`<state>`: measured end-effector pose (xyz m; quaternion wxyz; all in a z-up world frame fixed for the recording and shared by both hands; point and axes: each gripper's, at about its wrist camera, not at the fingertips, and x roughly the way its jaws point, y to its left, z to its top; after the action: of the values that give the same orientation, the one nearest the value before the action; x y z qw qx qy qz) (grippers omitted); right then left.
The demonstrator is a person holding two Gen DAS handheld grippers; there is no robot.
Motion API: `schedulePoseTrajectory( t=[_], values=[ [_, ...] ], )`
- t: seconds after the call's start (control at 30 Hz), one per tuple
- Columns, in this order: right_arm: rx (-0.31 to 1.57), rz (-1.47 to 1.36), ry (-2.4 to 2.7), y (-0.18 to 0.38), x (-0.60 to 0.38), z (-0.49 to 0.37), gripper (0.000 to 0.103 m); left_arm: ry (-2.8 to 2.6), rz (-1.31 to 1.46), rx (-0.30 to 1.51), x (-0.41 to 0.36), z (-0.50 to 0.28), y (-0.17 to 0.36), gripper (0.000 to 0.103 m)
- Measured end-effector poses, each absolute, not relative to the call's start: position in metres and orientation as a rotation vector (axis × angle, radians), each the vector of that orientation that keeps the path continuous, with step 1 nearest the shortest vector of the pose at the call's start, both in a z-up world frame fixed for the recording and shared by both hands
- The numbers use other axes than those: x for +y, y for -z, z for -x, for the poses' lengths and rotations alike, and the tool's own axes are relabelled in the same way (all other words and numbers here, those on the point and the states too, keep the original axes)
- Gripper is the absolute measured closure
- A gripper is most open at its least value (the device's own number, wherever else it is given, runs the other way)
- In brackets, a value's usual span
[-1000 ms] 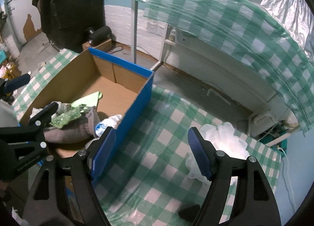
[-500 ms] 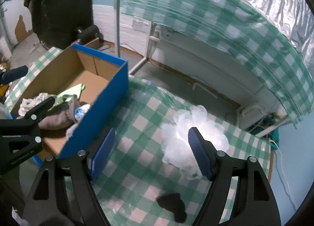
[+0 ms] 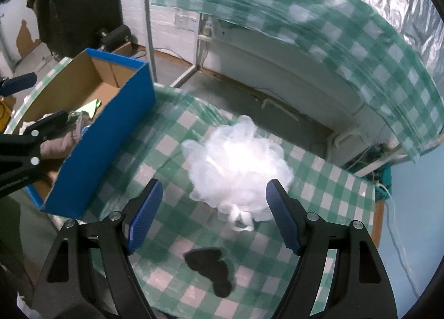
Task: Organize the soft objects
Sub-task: 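Move both grippers back to the bath puff and black sock, then grasp the white bath puff with the right gripper while the left grasps the black sock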
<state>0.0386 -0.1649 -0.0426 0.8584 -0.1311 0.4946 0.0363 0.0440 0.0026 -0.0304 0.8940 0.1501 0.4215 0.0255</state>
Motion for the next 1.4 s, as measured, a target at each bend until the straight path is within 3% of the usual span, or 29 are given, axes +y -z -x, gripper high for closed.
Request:
schedulePoseTrajectory(
  t=[0.57, 0.97, 1.4],
  values=[
    [1.14, 0.263, -0.119, 0.065, -0.195, -0.111, 0.026, -0.012, -0.354, 0.988, -0.022, -0.114, 0.036, 0.021],
    [1.298, 0.206, -0.089, 0.134, -0.216, -0.141, 0.025, 0.015, -0.372, 1.066, -0.04, -0.134, 0.086, 0.021],
    [1.387, 0.207, -0.047, 0.176, -0.234, -0.143, 0.01, 0.029, -0.333, 1.153, -0.051, -0.145, 0.125, 0.021]
  ],
)
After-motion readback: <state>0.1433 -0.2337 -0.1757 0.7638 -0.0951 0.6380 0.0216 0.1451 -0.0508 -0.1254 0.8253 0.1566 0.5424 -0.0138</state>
